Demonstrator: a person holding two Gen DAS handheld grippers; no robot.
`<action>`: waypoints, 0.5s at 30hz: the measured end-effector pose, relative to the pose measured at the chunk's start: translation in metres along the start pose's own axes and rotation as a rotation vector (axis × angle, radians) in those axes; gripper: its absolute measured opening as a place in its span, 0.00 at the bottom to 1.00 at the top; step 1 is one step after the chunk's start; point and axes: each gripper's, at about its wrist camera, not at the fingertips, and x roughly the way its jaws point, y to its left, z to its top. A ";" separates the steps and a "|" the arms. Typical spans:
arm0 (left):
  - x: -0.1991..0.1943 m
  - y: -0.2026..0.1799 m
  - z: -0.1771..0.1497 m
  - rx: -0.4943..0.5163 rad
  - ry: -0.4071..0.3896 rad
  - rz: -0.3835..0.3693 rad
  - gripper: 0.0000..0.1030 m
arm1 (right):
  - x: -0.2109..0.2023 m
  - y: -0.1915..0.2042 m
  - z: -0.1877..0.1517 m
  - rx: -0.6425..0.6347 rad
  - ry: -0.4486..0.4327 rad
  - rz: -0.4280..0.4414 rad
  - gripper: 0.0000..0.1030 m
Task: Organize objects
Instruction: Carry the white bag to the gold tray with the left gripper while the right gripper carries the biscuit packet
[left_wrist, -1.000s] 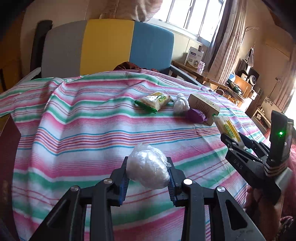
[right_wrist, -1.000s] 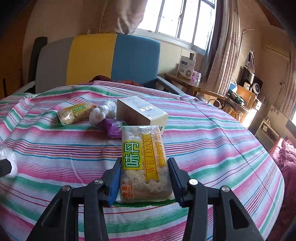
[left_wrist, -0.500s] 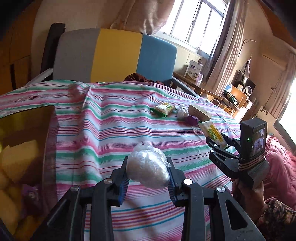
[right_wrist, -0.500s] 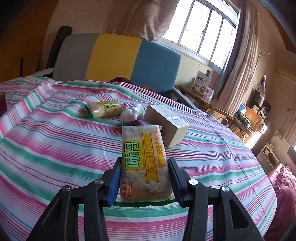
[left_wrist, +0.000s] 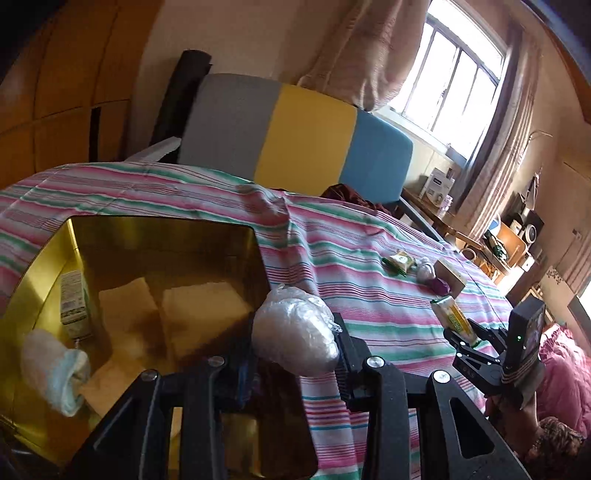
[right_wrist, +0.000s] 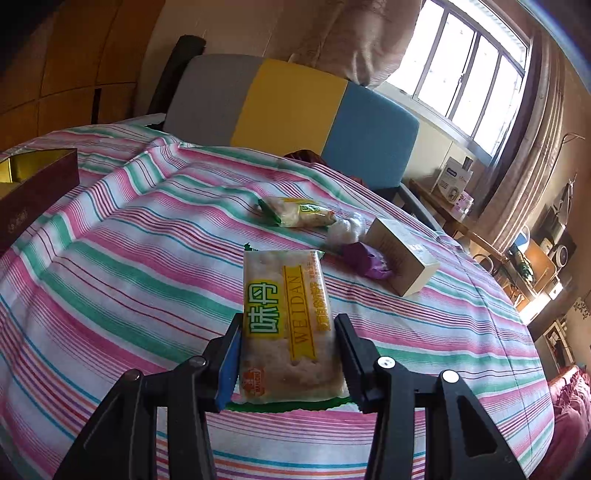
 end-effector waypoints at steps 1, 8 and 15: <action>-0.002 0.008 0.002 -0.013 -0.007 0.013 0.35 | -0.002 0.004 0.002 0.009 -0.001 0.012 0.46; -0.024 0.070 0.016 -0.084 -0.042 0.126 0.35 | -0.025 0.037 0.022 0.060 -0.037 0.118 0.46; -0.038 0.138 0.023 -0.159 -0.036 0.259 0.36 | -0.050 0.076 0.048 0.093 -0.079 0.243 0.46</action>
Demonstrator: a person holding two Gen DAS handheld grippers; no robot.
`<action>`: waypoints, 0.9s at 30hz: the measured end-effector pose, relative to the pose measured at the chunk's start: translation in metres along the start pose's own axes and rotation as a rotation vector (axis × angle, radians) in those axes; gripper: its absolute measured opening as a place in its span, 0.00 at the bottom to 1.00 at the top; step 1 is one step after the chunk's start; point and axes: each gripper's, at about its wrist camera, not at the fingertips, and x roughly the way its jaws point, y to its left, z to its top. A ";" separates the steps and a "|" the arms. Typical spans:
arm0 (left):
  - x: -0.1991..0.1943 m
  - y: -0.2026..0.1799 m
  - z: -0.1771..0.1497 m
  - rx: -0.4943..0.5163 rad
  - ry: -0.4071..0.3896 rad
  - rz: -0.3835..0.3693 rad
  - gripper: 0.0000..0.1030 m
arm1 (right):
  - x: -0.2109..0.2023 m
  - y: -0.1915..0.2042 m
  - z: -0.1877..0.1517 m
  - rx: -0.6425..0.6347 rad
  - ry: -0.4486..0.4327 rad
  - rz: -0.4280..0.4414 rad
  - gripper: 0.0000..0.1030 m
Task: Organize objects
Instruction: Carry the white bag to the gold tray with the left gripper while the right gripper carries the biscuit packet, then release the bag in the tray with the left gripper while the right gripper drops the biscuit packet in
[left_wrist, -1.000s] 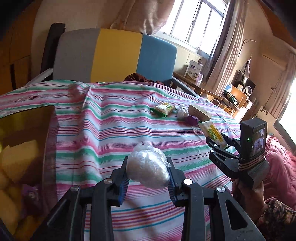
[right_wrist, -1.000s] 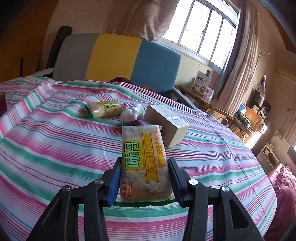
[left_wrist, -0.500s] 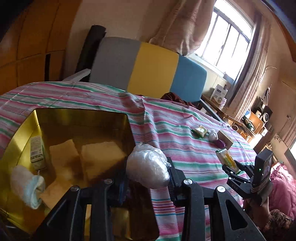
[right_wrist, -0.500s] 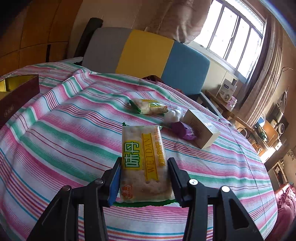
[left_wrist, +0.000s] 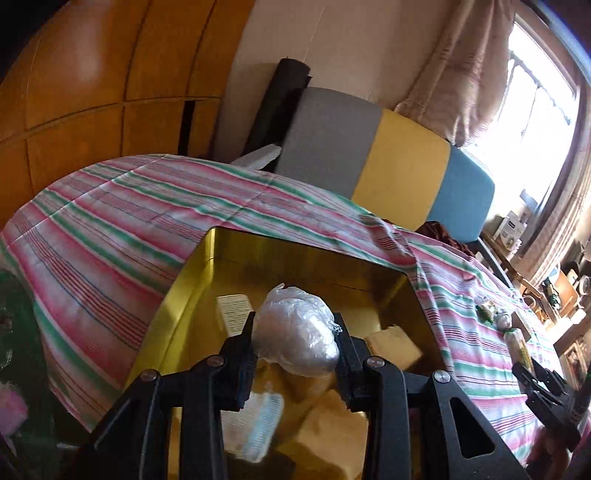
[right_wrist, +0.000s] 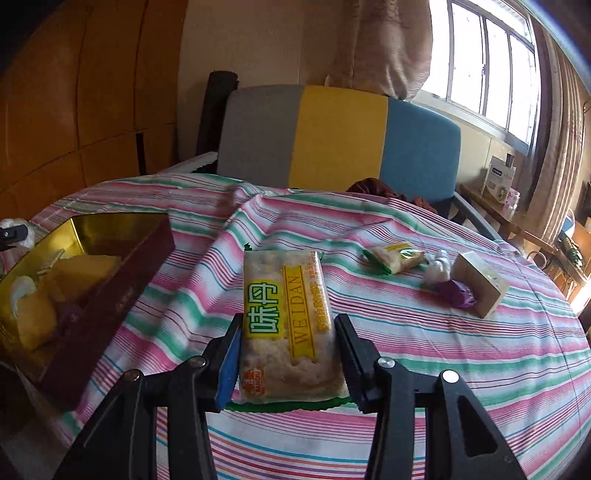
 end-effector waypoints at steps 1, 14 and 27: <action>0.001 0.009 0.001 -0.014 0.005 0.011 0.36 | -0.001 0.007 0.003 -0.006 -0.003 0.013 0.46; 0.015 0.042 -0.002 -0.048 0.068 0.083 0.44 | -0.015 0.066 0.027 -0.032 -0.021 0.143 0.46; -0.018 0.023 -0.031 -0.001 -0.001 0.090 0.85 | -0.013 0.097 0.043 -0.026 0.016 0.244 0.46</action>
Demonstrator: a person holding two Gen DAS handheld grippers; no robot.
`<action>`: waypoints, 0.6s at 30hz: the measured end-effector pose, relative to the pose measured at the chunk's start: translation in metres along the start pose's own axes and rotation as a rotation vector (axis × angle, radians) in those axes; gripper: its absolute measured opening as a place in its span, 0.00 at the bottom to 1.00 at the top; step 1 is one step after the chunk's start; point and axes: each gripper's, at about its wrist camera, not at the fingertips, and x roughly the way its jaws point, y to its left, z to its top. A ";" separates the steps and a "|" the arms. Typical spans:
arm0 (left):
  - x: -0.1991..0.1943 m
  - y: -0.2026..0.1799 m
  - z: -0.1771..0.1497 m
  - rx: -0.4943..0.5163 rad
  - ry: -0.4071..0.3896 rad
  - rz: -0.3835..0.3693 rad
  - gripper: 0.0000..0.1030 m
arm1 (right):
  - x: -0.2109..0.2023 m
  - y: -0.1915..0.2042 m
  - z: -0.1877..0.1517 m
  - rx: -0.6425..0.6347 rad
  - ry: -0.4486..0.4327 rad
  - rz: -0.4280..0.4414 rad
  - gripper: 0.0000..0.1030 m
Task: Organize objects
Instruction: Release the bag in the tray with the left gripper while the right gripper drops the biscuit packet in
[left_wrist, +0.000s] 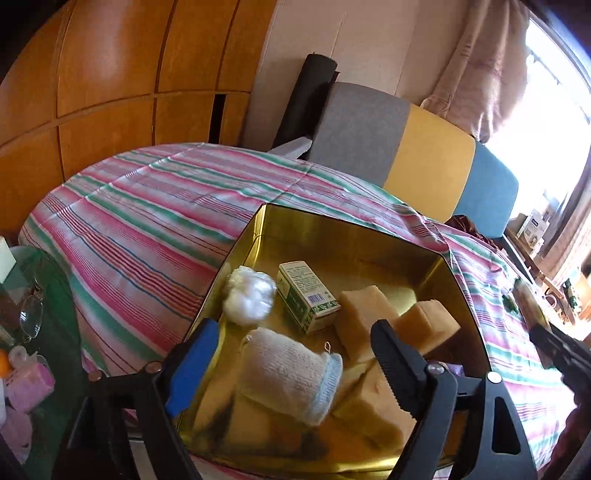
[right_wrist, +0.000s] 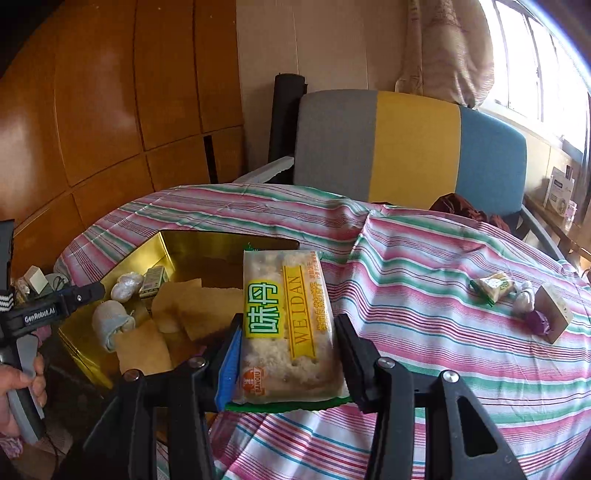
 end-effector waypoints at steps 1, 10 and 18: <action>-0.002 -0.001 -0.001 0.004 -0.002 -0.006 0.86 | 0.002 0.003 0.003 0.002 0.007 0.010 0.46; -0.009 -0.002 -0.005 -0.021 0.022 -0.023 0.87 | 0.037 0.039 0.035 -0.015 0.099 0.100 0.46; -0.012 0.001 -0.011 -0.008 0.025 -0.017 0.88 | 0.080 0.068 0.058 -0.077 0.202 0.126 0.46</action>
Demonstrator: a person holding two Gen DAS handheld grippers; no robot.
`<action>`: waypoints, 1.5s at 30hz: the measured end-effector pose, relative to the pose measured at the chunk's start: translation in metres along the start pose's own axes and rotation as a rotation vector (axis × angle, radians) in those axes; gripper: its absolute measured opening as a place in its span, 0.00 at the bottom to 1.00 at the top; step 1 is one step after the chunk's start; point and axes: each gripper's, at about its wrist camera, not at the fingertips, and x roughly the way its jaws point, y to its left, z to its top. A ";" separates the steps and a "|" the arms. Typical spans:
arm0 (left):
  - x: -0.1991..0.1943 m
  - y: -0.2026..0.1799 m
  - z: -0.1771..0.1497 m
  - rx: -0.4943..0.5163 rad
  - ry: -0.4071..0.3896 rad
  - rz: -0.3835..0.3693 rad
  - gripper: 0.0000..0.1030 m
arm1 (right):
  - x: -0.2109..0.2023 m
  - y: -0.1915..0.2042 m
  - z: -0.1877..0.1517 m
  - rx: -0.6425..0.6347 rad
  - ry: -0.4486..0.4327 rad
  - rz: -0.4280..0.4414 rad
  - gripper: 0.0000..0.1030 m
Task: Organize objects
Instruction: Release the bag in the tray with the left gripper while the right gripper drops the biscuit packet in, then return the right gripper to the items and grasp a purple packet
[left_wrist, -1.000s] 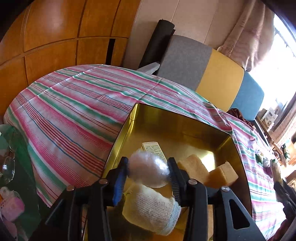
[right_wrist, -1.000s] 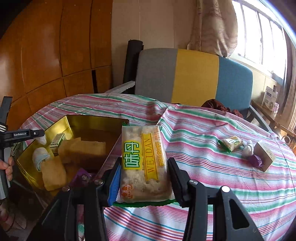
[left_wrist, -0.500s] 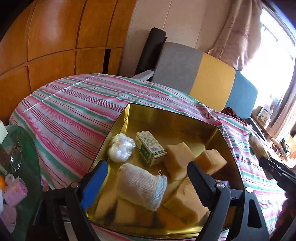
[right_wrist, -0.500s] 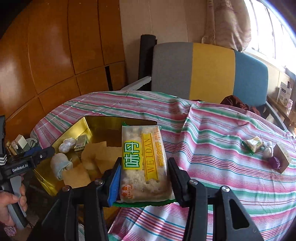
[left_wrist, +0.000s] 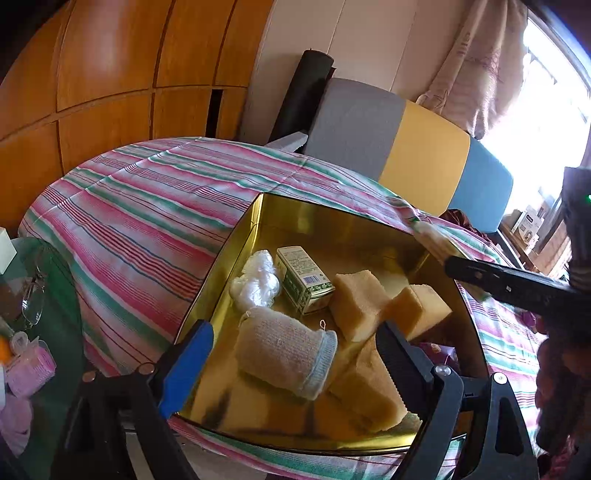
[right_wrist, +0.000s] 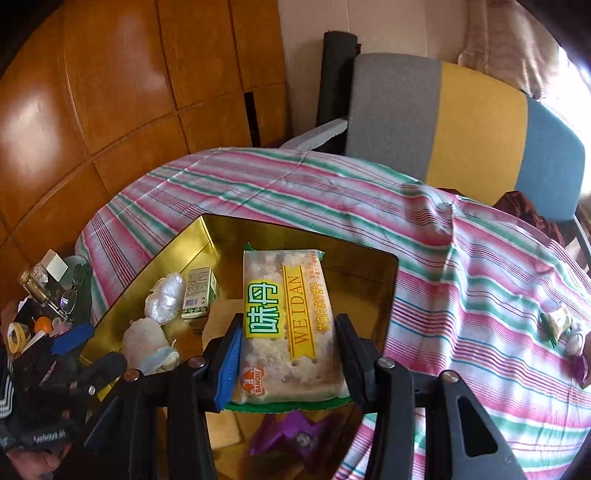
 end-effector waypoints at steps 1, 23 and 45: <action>0.000 0.001 0.000 -0.001 0.002 -0.002 0.88 | 0.006 0.001 0.005 0.000 0.015 0.004 0.46; -0.004 0.015 -0.001 -0.038 0.016 -0.010 0.88 | 0.073 0.018 0.060 -0.063 0.124 -0.008 0.48; -0.009 -0.103 -0.013 0.178 0.070 -0.172 0.89 | -0.029 -0.105 -0.051 0.204 0.023 -0.090 0.48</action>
